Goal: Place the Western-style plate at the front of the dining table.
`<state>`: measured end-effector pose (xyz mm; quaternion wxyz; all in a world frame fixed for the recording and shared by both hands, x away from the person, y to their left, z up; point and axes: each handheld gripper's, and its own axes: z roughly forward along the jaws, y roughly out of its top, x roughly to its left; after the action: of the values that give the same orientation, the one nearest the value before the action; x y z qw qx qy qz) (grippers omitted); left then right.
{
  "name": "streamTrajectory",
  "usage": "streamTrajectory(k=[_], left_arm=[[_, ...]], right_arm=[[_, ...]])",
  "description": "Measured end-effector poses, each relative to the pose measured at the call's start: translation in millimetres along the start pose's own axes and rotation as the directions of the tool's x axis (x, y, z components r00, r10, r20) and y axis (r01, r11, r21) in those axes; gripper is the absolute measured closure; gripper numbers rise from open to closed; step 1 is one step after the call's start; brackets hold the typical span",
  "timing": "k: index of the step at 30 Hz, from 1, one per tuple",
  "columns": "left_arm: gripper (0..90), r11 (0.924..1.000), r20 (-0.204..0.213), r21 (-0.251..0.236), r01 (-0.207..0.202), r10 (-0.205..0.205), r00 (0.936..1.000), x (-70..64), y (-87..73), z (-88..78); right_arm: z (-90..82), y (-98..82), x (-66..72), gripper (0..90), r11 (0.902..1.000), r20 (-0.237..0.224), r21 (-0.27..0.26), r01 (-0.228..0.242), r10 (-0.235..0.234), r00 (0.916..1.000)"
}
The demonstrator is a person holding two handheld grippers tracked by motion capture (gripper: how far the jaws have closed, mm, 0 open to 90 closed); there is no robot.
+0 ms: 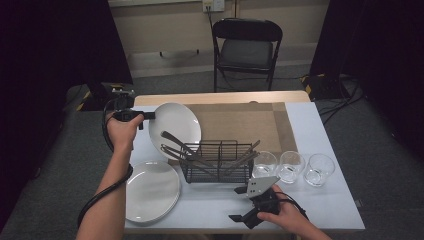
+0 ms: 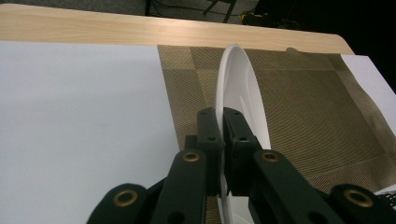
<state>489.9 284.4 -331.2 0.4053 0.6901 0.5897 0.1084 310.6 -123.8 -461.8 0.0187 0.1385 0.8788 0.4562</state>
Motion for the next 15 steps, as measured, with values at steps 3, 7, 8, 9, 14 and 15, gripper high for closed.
streamTrajectory(k=[3,7,8,9,14,15], left_arm=[[86.8,1.0,0.007,-0.002,0.005,-0.005,1.0,-1.5,0.2,3.3],[86.9,1.0,0.009,-0.004,0.006,-0.006,0.9999,-2.8,0.5,7.2],[86.8,1.0,0.01,-0.002,0.006,-0.006,0.9999,-3.4,0.8,8.4],[86.7,1.0,0.01,-0.005,0.005,-0.005,0.9999,-3.7,0.8,9.7],[86.7,0.9999,0.01,-0.004,0.012,-0.012,0.9999,-3.5,1.1,13.8],[86.7,0.9999,0.011,-0.005,0.014,-0.014,0.9998,-4.1,1.1,14.7]], right_arm=[[-2.3,-0.4,-0.9,13.4,1.0,0.004,0.002,-0.002,0.002,1.0],[-4.7,-1.7,-1.0,13.4,1.0,0.009,0.002,-0.004,0.004,1.0],[-5.0,-2.2,-1.1,13.4,1.0,0.008,0.002,-0.006,0.006,0.9999],[-5.3,-2.8,-1.3,13.4,1.0,0.009,0.003,-0.008,0.008,0.9999],[-6.5,-4.0,-2.0,13.4,0.9999,0.012,0.004,-0.014,0.014,0.9998],[-6.9,-4.0,-2.1,13.4,0.9999,0.014,0.003,-0.01,0.01,0.9999]])
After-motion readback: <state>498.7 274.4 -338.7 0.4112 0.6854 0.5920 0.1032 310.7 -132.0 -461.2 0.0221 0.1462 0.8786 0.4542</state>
